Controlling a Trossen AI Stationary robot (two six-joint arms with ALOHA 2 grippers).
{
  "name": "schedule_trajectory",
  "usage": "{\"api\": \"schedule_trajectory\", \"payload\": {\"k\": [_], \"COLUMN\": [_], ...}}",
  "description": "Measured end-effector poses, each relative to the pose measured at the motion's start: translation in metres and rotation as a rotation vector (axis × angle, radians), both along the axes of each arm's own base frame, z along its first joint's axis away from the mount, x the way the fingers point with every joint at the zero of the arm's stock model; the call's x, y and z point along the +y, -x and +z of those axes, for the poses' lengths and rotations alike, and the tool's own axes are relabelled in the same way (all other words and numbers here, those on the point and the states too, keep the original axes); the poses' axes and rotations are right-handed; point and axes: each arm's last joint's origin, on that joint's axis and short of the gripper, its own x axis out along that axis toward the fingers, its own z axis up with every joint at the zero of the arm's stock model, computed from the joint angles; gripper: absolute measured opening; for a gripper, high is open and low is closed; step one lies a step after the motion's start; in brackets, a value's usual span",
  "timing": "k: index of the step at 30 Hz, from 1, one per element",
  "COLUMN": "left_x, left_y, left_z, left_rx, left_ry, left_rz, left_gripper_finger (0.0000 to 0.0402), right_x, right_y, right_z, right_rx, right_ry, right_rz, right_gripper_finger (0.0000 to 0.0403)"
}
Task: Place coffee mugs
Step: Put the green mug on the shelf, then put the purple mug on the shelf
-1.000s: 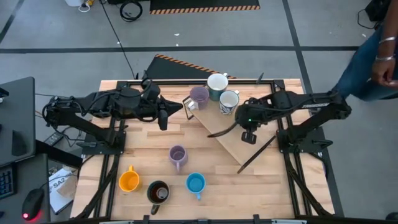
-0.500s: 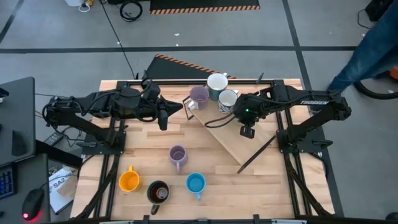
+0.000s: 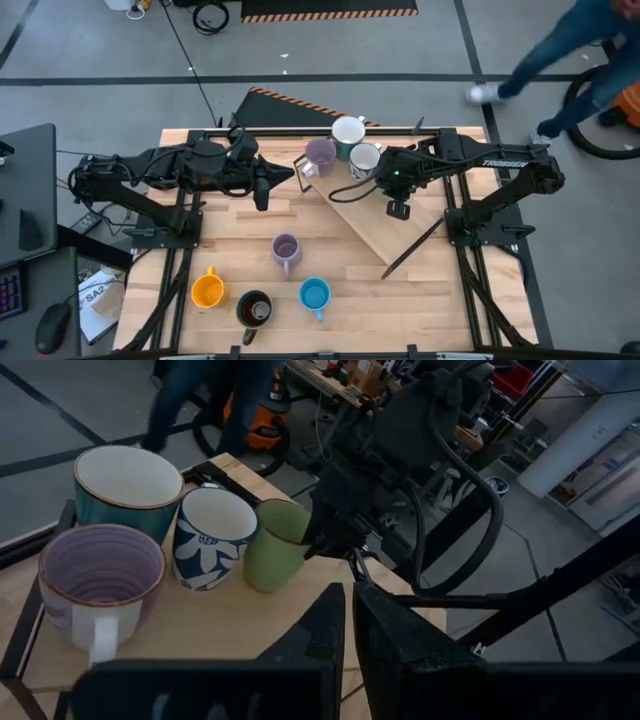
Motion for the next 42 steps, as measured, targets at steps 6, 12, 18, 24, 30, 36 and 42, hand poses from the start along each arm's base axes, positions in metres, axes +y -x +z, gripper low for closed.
{"api": "schedule_trajectory", "payload": {"k": [6,12,18,24,30,36,42], "left_x": [-0.001,-0.001,-0.001,-0.001,0.000,-0.008,-0.021], "left_y": [0.000,0.000,0.000,0.000,-0.006,-0.025,-0.044], "left_z": [0.000,0.000,0.000,0.000,-0.008,-0.030,-0.059], "left_rx": [0.000,0.001,0.006,0.001,0.052,0.191,0.374], "left_ry": [0.000,-0.001,-0.022,0.002,0.015,0.047,0.071], "left_rz": [-0.002,-0.007,-0.019,-0.011,0.023,-0.079,-0.217], "left_gripper_finger": [0.0030,0.0030,0.0030,0.0030,0.0030,0.0030,0.0030], "right_x": [0.000,0.000,0.001,0.001,0.003,0.004,0.004], "right_y": [0.000,0.000,0.000,0.000,0.001,0.009,0.020], "right_z": [-0.008,-0.016,-0.016,-0.016,-0.015,0.003,0.028], "right_rx": [0.026,0.059,0.058,0.052,0.044,0.002,-0.069], "right_ry": [0.007,0.005,0.008,0.001,-0.043,-0.035,-0.026], "right_rz": [-0.001,-0.002,0.010,0.036,0.051,0.055,0.049], "right_gripper_finger": [0.0063,0.0072,0.0094,0.0134,0.0166,0.0173,0.0173]}}
